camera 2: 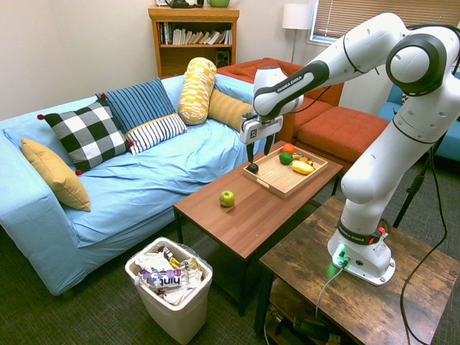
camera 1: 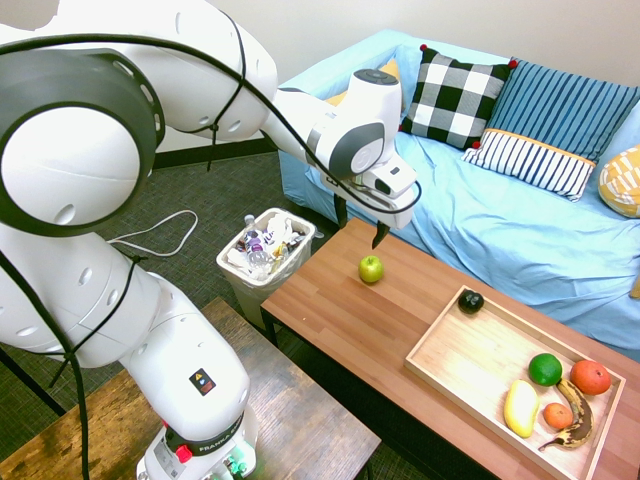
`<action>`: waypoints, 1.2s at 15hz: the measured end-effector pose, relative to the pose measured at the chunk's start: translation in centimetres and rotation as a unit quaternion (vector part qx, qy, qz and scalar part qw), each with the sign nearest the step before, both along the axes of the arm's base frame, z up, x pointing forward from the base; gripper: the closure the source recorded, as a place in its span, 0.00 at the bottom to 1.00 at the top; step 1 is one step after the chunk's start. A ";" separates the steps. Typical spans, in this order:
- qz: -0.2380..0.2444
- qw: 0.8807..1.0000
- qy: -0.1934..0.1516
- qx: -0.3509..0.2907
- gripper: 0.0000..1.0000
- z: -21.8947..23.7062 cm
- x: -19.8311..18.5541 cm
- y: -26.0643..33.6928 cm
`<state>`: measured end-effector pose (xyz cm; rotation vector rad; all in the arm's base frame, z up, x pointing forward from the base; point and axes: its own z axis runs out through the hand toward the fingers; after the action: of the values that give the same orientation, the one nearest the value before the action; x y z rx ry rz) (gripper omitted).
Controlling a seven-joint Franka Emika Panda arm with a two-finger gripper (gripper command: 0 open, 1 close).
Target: Put the apple in the tray
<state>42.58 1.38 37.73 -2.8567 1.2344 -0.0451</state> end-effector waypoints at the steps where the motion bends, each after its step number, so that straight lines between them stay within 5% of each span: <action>1: 0.000 1.000 -0.001 0.000 0.00 0.0 0.1 0.0; 7: -0.008 1.000 -0.008 0.008 0.00 -3.2 3.3 1.1; 18: -0.034 0.999 0.031 -0.003 0.00 -17.5 15.7 3.4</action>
<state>58.23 4.77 20.22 -2.8403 1.3450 0.0392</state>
